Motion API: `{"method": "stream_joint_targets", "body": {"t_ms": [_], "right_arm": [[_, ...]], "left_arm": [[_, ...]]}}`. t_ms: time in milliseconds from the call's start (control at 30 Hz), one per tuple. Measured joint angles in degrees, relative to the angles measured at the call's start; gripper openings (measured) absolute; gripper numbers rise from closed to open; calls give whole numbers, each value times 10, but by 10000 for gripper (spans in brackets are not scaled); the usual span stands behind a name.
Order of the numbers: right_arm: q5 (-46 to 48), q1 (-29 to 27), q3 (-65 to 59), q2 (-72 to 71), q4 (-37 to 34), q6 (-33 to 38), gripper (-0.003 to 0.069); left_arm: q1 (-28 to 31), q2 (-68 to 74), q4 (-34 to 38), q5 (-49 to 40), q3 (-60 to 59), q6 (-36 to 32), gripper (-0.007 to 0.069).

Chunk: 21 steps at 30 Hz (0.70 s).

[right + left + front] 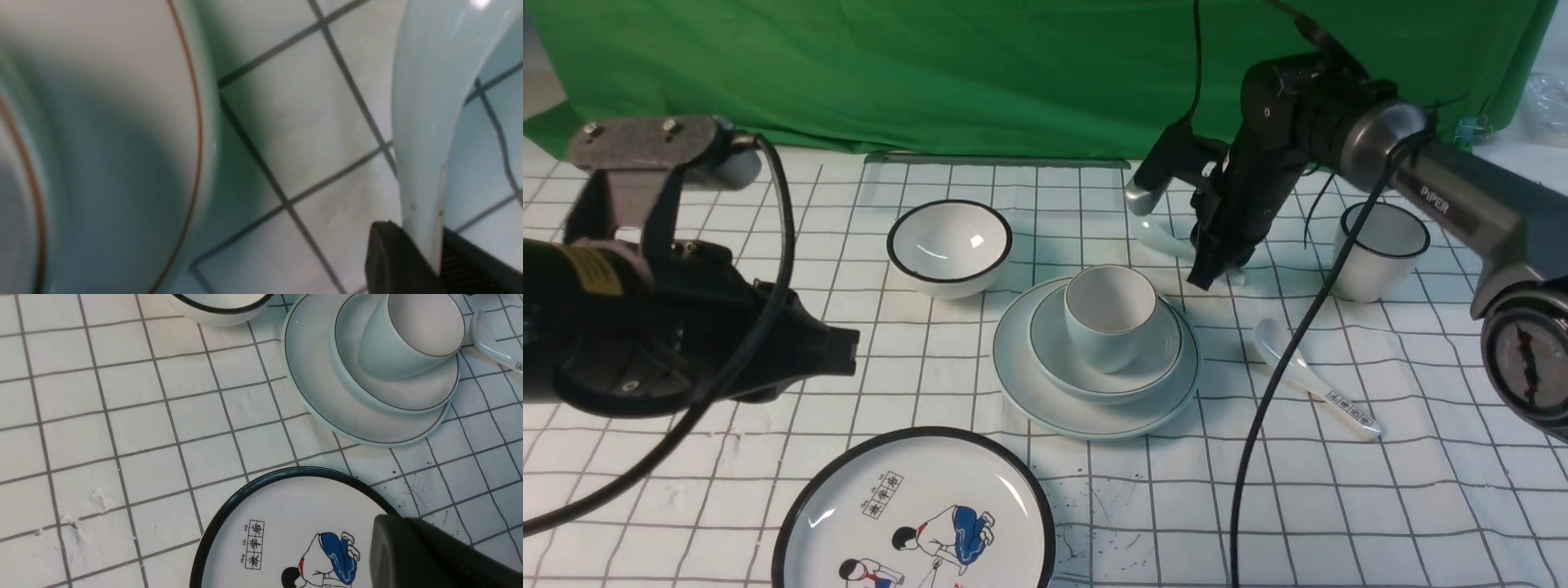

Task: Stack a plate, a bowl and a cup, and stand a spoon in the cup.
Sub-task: Use the right arm to grab a blue soup spoon, then use the right arm to put the blue soup spoon into the blue teacup in the middle

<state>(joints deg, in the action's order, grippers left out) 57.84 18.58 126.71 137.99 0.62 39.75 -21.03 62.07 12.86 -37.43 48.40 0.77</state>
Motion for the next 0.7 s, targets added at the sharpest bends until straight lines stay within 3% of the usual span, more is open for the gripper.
{"method": "stream_joint_targets", "body": {"t_ms": [100,333,400,500,700], "right_arm": [[60,0,21,-36,-1,-25,76],[90,0,16,-178,-81,-237,76],[90,3,-55,-247,-129,-294,76],[89,16,-161,-342,-146,-325,76],[88,29,-321,-415,-167,-347,76]], "left_arm": [[0,0,2,0,0,1,1],[0,0,35,-5,0,1,1],[0,0,34,-24,-1,1,1],[0,0,31,-44,-1,1,1],[0,0,30,-49,-1,-13,1]]}}
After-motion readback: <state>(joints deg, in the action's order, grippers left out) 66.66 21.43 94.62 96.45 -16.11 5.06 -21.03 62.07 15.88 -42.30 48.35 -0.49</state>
